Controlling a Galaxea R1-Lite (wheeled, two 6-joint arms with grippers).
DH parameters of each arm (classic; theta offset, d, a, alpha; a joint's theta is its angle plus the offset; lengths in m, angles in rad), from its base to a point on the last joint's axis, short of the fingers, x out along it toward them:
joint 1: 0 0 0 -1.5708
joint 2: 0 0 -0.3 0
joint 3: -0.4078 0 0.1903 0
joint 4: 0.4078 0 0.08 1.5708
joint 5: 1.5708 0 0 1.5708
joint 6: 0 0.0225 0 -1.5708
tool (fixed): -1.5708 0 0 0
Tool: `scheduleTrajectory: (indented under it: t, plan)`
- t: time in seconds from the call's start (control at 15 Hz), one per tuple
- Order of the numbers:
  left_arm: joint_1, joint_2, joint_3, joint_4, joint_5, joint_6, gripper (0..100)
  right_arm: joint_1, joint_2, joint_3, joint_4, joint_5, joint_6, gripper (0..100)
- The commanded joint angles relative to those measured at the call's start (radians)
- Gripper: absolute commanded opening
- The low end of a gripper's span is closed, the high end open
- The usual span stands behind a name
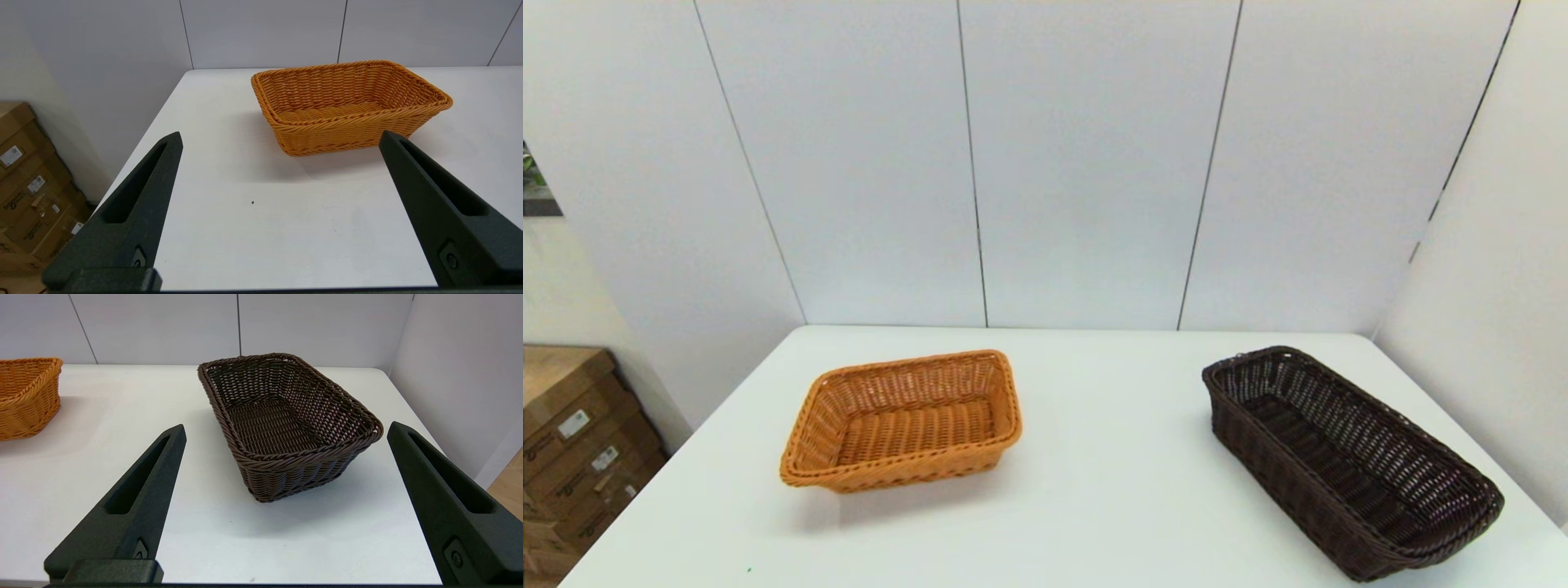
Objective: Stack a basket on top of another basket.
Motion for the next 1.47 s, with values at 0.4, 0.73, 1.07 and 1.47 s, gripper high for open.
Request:
scheduleTrajectory:
  t: [0.4, 0.73, 1.07, 1.47]
  plan:
    - [0.0, -0.002, 0.0, 0.001, 0.0, 0.004, 100, 0.0, 0.001, 0.0, 0.0, 0.0, 0.0, 100]
    - [-0.001, -0.002, -0.049, 0.061, -0.046, 0.081, 100, 0.0, 0.001, 0.0, 0.0, 0.0, 0.0, 100]
    - [-0.009, 0.213, -0.326, 0.4, -0.146, 0.076, 100, 0.0, 0.001, 0.0, 0.0, 0.0, 0.0, 100]
    - [-0.001, 0.836, -0.643, 0.522, -0.069, -0.099, 100, 0.0, 0.001, 0.0, 0.0, 0.0, 0.0, 100]
